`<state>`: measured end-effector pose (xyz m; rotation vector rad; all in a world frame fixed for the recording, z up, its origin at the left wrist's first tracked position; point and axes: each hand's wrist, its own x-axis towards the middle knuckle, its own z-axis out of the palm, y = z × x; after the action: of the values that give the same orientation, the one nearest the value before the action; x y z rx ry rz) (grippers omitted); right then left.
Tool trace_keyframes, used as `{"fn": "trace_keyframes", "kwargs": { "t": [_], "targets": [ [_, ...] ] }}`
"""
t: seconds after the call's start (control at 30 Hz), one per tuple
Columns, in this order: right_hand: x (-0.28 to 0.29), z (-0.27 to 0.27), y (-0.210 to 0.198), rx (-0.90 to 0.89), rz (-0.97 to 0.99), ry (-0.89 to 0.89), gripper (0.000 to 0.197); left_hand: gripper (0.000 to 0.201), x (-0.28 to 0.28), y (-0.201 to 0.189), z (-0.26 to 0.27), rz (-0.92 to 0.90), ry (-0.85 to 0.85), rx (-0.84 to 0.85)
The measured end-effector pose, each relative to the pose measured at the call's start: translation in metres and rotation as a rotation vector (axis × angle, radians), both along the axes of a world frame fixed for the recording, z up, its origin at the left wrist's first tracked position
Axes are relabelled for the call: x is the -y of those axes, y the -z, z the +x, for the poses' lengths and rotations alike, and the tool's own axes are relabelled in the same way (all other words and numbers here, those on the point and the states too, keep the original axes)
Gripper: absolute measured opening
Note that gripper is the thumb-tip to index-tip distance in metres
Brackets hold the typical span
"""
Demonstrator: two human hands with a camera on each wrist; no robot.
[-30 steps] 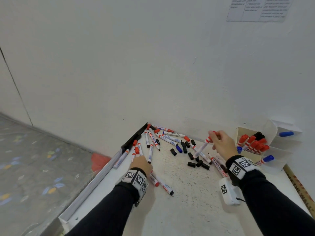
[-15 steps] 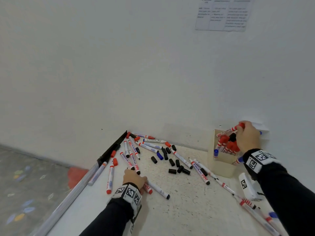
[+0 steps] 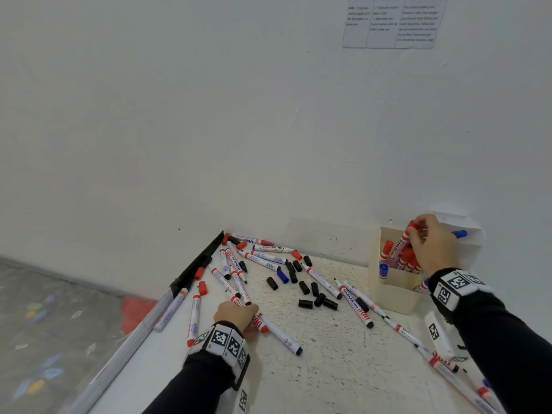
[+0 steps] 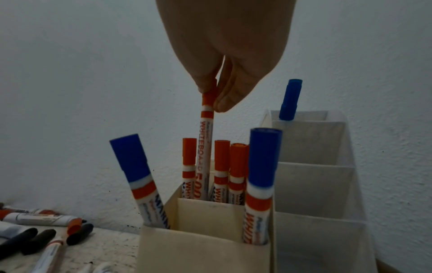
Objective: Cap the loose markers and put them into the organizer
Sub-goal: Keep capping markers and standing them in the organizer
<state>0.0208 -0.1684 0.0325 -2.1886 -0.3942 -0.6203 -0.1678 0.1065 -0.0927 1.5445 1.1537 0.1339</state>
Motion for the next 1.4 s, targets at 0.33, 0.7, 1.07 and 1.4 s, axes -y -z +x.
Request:
{"fn": "trace_keyframes", "kwargs": {
  "t": [0.33, 0.7, 1.07, 1.4],
  "targets": [
    [-0.007, 0.011, 0.021, -0.256, -0.482, 0.064, 0.025, 0.017, 0.0, -0.013, -0.005, -0.051, 0.017, 0.09],
    [-0.08, -0.045, 0.023, -0.298, -0.401, -0.365, 0.017, 0.04, 0.008, -0.011, 0.002, 0.146, 0.16, 0.053],
    [-0.112, -0.069, 0.099, -0.598, -0.75, -0.544, 0.048, 0.035, -0.01, -0.01, -0.003, 0.292, 0.195, 0.089],
    [-0.127, -0.051, 0.098, -0.452, -0.601, -0.497, 0.031, 0.038, -0.003, -0.011, 0.0, 0.32, 0.233, 0.097]
  ]
}}
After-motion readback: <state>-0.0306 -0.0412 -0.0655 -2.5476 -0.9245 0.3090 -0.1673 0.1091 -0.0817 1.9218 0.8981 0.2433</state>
